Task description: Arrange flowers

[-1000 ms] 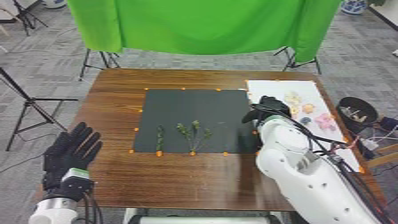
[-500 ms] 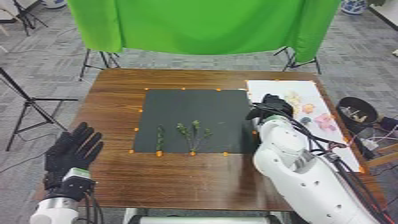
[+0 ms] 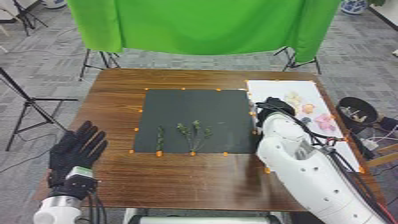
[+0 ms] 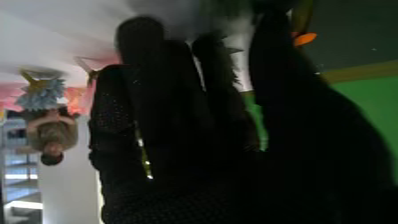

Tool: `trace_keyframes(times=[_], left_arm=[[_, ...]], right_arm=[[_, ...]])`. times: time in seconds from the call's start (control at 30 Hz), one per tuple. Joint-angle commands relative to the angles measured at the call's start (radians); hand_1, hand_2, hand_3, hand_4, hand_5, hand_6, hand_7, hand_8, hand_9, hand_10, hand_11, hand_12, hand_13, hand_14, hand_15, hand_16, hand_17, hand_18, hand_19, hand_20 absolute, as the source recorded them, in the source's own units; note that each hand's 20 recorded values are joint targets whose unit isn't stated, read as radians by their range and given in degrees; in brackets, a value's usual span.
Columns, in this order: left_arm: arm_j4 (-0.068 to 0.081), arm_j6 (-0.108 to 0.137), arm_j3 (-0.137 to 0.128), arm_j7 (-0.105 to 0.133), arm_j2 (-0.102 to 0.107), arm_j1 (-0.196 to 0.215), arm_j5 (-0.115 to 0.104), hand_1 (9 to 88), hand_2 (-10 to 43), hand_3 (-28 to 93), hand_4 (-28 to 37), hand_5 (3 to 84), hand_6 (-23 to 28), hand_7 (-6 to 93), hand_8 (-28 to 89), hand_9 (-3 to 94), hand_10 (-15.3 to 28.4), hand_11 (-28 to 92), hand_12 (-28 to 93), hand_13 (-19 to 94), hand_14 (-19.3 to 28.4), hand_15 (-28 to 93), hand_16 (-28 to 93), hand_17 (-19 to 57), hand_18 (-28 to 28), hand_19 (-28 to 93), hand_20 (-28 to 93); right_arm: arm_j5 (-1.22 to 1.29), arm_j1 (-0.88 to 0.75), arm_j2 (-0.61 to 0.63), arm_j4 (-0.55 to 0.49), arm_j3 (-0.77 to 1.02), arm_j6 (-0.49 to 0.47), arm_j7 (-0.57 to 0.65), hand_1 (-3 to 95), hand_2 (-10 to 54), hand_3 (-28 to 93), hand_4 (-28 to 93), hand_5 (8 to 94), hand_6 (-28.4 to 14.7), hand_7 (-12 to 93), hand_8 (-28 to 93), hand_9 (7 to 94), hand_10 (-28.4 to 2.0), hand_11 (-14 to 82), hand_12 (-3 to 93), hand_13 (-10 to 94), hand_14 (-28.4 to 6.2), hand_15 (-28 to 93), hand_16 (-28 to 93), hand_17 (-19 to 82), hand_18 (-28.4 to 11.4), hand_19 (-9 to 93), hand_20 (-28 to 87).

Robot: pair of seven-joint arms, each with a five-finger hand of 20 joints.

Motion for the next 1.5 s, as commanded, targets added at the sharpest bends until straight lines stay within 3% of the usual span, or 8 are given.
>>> trace_keyframes(times=[0.03,0.2,0.4,0.87,1.07,1.3,1.4,1.5], left_arm=[[0.003,-0.021,0.015,-0.025,-0.019,-0.012,-0.013,28.3,17.7,73,-28.2,41.4,9.9,17.7,-9,31.7,15.8,27,10,24,16.6,40,-9,-6.7,14.3,37,8],[0.001,-0.022,0.012,-0.025,-0.018,-0.006,-0.013,28.5,17.6,73,-28.2,41.4,9.9,17.8,-9,31.8,15.8,26,10,24,16.6,40,-9,-6.8,14.3,37,8],[0.002,-0.025,0.021,-0.024,-0.021,-0.005,-0.024,28.6,17.5,73,-28.2,41.4,9.9,17.8,-9,31.9,15.8,27,10,24,16.6,40,-9,-6.8,14.4,38,8],[-0.002,-0.023,0.017,-0.014,-0.02,0.003,-0.024,28.9,17.3,73,-28.0,41.3,9.9,17.9,-9,31.8,15.8,27,10,24,16.5,41,-9,-6.8,14.4,38,8],[-0.004,-0.021,0.009,-0.01,-0.011,0.009,-0.023,28.8,17.3,73,-28.0,41.4,9.9,17.9,-9,31.8,15.7,27,10,24,16.5,41,-9,-6.8,14.3,38,8],[-0.004,-0.02,0.008,-0.018,-0.009,0.009,-0.023,28.8,17.3,73,-28.1,41.4,10.0,17.9,-9,31.8,15.7,27,10,24,16.6,40,-9,-6.8,14.4,38,8],[-0.004,-0.016,0.005,-0.013,-0.01,0.014,-0.026,28.9,17.3,73,-28.1,41.4,10.0,17.8,-9,31.8,15.7,27,10,24,16.5,41,-9,-6.8,14.4,38,8],[-0.004,-0.017,0.01,-0.012,-0.009,0.012,-0.025,28.8,17.3,73,-28.1,41.5,10.0,17.8,-9,31.9,15.7,27,10,24,16.5,41,-9,-6.8,14.4,38,8]], right_arm=[[0.027,-0.055,-0.007,0.074,-0.047,0.038,-0.011,63.6,-9.5,69,-28,56.0,-1.9,72,12,66.5,-16.0,16.1,16.0,70,-6.3,39,33,32,-23.6,85,29],[0.069,-0.073,-0.001,0.067,-0.033,0.093,-0.011,63.2,-9.5,70,-28,57.6,-1.8,77,14,71.8,-14.4,15.0,19.3,75,-5.1,34,37,35,-23.5,85,29],[0.086,-0.103,0.012,0.01,-0.02,0.259,-0.027,62.7,-9.5,72,-28,60.9,-1.8,77,8,91.3,-7.4,9.2,36.8,89,-3.2,28,44,41,-25.0,87,31],[0.084,-0.143,0.064,-0.203,0.012,0.488,-0.051,59.9,-9.5,78,-24,64.5,-3.2,77,5,93.7,-7.2,13.3,40.7,91,-4.2,35,44,42,-25.8,86,30],[0.128,-0.143,0.053,-0.276,0.005,0.506,-0.014,59.5,-9.5,78,-23,64.5,-3.1,77,5,93.7,-7.2,13.6,40.5,91,-4.4,35,44,42,-26.2,86,30],[-0.049,-0.159,0.037,-0.235,-0.012,0.464,0.073,57.3,-9.5,78,-22,62.5,-2.5,77,10,92.9,-8.0,12.4,42.0,89,-5.6,38,41,41,-26.9,86,28],[-0.054,-0.175,0.038,-0.232,0.008,0.295,0.073,50.0,-9.5,77,-25,58.9,-5.2,60,9,82.5,-14.1,17.3,28.9,81,-9.1,44,32,37,-27.5,87,25],[-0.049,-0.177,0.032,-0.211,0.007,0.267,0.069,38.4,-9.5,80,-27,59.6,-11.8,20,-9,71.0,-20.7,18.7,17.8,72,-13.9,51,21,35,-28.3,88,23]])
